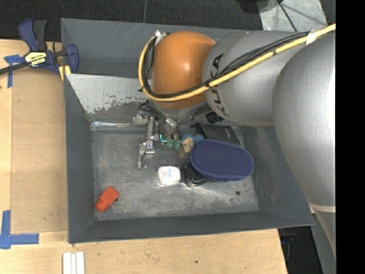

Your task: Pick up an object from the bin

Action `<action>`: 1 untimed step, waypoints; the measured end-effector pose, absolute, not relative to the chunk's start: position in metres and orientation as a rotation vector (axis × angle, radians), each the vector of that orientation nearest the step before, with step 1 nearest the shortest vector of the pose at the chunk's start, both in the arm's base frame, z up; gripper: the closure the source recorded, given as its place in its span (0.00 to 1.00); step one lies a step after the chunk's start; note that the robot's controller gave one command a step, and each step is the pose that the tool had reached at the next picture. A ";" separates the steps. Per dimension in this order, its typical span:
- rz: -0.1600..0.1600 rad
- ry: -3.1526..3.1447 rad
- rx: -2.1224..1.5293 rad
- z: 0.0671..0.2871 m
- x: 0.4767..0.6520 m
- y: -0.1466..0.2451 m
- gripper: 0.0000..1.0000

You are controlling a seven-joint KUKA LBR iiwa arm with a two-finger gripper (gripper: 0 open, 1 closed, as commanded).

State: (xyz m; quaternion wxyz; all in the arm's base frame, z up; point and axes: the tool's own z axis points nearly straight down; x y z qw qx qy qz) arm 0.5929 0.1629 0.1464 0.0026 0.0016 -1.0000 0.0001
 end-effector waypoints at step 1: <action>-0.006 -3.110 0.517 0.075 0.561 0.077 0.00</action>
Offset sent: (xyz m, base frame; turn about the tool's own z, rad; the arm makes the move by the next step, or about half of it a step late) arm -0.0354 -0.0882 -0.0764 -0.3274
